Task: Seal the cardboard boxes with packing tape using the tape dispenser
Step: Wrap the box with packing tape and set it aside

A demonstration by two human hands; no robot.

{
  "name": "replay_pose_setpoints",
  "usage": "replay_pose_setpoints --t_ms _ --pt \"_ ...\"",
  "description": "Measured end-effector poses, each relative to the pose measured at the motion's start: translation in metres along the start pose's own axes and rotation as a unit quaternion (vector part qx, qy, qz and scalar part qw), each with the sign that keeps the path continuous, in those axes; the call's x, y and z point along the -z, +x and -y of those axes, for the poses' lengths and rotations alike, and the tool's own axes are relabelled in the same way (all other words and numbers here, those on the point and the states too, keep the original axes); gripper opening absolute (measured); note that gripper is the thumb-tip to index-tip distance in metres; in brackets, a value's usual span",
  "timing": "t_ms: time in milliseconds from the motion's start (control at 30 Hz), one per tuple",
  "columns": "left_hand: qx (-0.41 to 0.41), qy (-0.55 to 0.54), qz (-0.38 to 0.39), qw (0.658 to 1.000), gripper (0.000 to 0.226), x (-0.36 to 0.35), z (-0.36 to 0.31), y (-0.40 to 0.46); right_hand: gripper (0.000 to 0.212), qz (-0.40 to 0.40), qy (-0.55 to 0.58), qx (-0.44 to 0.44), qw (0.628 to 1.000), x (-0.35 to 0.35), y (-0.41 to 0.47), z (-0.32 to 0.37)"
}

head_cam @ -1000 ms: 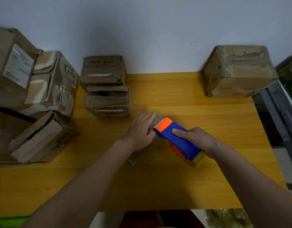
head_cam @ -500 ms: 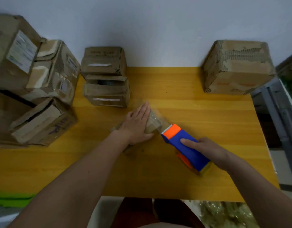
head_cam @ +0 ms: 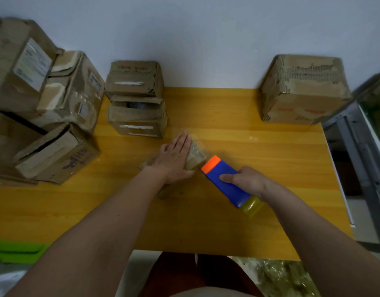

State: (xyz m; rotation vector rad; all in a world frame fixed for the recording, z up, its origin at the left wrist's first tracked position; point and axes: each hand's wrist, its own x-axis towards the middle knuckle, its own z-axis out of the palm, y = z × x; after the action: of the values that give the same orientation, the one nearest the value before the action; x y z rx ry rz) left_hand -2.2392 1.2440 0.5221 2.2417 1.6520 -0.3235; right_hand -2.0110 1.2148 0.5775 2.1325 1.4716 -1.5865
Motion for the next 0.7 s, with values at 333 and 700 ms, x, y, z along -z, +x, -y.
replay_pose_setpoints --t_ms 333,700 --pt "0.051 -0.128 -0.027 0.99 0.117 0.008 -0.013 -0.007 0.049 -0.196 -0.127 -0.014 0.972 -0.006 -0.001 -0.046" --pt "0.19 -0.167 -0.098 0.963 0.12 0.006 -0.062 -0.017 0.045 -0.16 -0.188 -0.037 0.968 -0.016 0.006 -0.087"
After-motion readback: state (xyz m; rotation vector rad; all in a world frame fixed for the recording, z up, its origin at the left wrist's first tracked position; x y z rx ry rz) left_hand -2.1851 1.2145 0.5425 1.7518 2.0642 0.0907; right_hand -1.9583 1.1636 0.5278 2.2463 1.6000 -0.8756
